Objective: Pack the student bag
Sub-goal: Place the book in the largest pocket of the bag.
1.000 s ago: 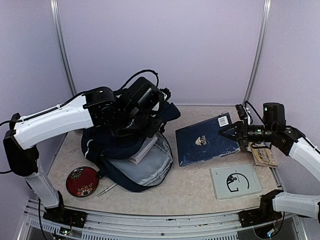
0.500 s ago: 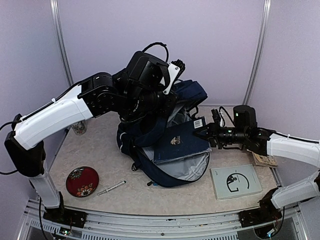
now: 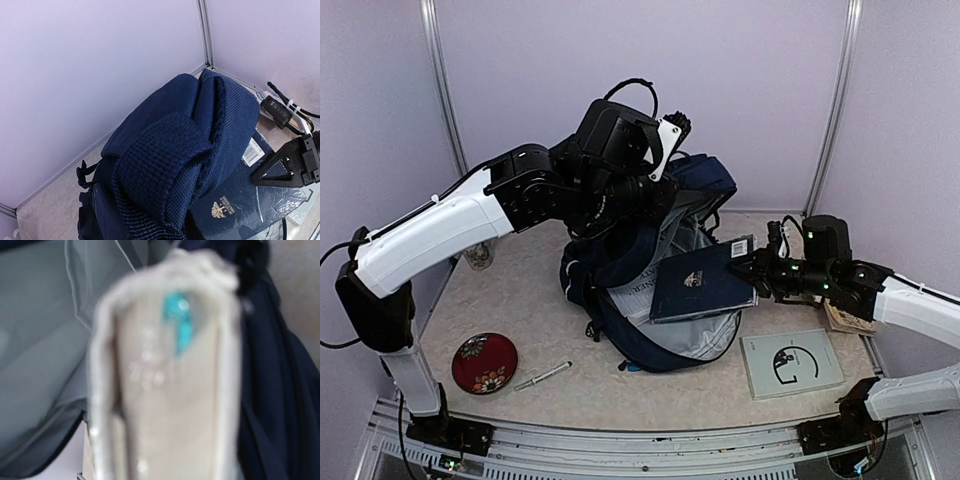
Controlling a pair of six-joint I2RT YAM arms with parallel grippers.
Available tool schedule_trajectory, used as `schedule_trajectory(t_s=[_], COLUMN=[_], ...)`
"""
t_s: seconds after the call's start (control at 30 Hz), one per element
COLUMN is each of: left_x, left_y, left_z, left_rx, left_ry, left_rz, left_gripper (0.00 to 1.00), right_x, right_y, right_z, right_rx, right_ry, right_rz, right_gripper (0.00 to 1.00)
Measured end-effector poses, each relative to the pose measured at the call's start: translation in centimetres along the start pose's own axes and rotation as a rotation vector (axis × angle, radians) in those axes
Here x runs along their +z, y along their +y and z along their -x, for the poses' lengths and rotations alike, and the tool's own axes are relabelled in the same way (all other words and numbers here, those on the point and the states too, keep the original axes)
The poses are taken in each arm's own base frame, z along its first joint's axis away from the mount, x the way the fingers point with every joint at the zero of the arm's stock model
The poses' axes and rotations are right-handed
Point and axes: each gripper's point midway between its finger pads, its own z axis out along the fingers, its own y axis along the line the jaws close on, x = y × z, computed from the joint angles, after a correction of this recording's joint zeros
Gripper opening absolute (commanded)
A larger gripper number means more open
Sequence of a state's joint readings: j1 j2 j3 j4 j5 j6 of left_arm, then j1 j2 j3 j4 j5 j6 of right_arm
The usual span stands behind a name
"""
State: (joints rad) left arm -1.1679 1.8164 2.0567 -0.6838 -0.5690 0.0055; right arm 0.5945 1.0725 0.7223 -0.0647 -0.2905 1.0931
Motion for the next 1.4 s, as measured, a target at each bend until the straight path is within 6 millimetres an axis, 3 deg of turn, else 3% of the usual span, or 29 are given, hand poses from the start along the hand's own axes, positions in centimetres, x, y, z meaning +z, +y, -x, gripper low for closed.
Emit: schedule_trajectory(t_s=[0.13, 0.23, 0.5, 0.67, 0.83, 0.9, 1.0, 1.07, 1.27, 1.4], left_x=[0.1, 0.1, 0.5, 0.6, 1.4, 1.6, 1.9, 1.9, 1.6, 1.6], left_y=[-0.2, -0.8, -1.9, -2.1, -1.2, -0.8, 0.1, 0.5, 1.0, 1.0], left_z=[0.1, 0.0, -0.3, -0.4, -0.2, 0.0, 0.2, 0.1, -0.2, -0.5], left_rx=[0.000, 0.007, 0.018, 0.017, -0.010, -0.025, -0.048, -0.058, -0.070, -0.070], left_ry=[-0.003, -0.002, 0.006, 0.008, 0.006, -0.001, -0.009, -0.010, -0.013, -0.012], left_rz=[-0.003, -0.011, -0.027, -0.049, -0.067, -0.069, -0.071, -0.077, -0.097, -0.095], left_gripper=[0.00, 0.00, 0.00, 0.00, 0.00, 0.00, 0.00, 0.00, 0.00, 0.00], right_x=[-0.8, 0.1, 6.5, 10.9, 15.9, 16.9, 16.8, 16.1, 12.6, 10.4], right_y=[-1.9, -3.0, -1.0, -0.6, 2.3, 3.3, 3.5, 2.7, 2.2, 5.1], right_z=[-0.3, 0.3, 3.6, 2.7, -0.2, -2.0, -4.5, -6.6, -9.5, -8.3], right_rx=[0.022, 0.048, 0.086, 0.146, 0.081, 0.026, -0.063, -0.134, -0.294, -0.437], right_ry=[-0.039, -0.076, -0.203, -0.247, -0.154, -0.077, 0.033, 0.127, 0.323, 0.372], right_rz=[-0.043, -0.078, -0.056, -0.049, -0.039, -0.040, -0.062, -0.102, -0.171, -0.192], right_gripper=[0.00, 0.00, 0.01, 0.39, 0.56, 0.66, 0.89, 0.99, 1.00, 1.00])
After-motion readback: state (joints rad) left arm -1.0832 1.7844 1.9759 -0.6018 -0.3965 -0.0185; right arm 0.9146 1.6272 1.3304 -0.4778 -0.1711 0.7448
